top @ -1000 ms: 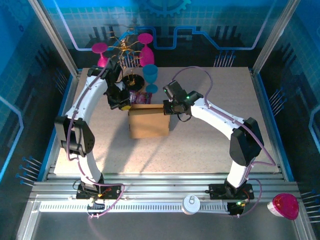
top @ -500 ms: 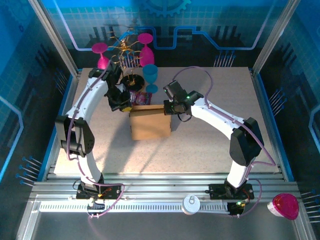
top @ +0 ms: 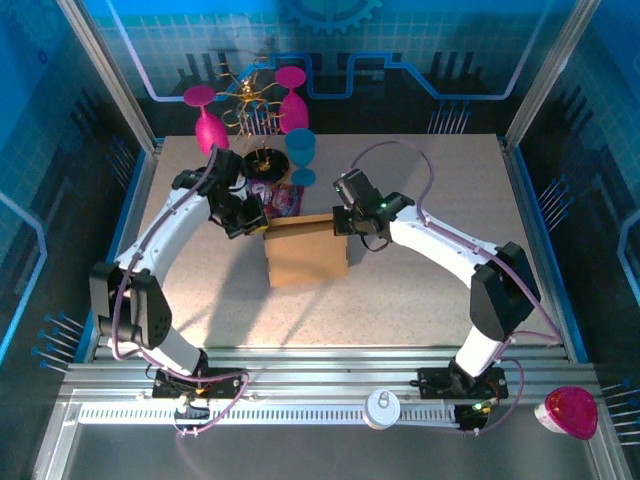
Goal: Fold the paper box
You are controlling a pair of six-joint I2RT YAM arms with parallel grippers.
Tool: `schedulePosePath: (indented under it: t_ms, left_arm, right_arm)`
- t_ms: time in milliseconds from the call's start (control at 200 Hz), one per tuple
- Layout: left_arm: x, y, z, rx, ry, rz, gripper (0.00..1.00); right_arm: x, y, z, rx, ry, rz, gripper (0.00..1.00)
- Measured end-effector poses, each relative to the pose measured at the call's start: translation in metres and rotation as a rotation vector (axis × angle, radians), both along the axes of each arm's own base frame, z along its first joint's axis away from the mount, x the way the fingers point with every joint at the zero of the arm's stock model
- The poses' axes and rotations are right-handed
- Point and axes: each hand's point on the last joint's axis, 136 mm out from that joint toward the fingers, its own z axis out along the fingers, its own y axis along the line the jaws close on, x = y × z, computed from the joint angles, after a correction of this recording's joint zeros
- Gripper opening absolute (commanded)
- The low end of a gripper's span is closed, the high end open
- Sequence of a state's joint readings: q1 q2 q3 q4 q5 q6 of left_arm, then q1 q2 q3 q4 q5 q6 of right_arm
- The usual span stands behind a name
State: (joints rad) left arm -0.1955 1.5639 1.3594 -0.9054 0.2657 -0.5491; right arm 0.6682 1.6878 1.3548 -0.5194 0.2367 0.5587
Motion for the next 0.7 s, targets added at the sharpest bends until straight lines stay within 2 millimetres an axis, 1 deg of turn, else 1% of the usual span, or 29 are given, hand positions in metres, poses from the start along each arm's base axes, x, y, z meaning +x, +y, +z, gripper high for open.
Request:
schedulePosePath:
  t_ms: [90, 235, 490, 700]
  left_arm:
    - [-0.006, -0.003, -0.005, 0.003, -0.022, -0.006, 0.0]
    - [-0.009, -0.007, -0.01, 0.014, -0.065, -0.009, 0.0]
    - [-0.004, -0.012, -0.003, 0.021, -0.163, -0.007, 0.0]
    - [0.005, -0.013, 0.007, 0.011, -0.25, 0.009, 0.0]
  right_arm:
    - [-0.002, -0.002, -0.001, 0.006, -0.017, 0.004, 0.0]
    - [-0.003, -0.006, -0.002, 0.007, -0.046, 0.002, 0.0]
    - [-0.003, -0.011, 0.002, 0.002, -0.088, -0.003, 0.0]
    - [-0.003, -0.013, 0.005, 0.003, -0.121, -0.002, 0.0]
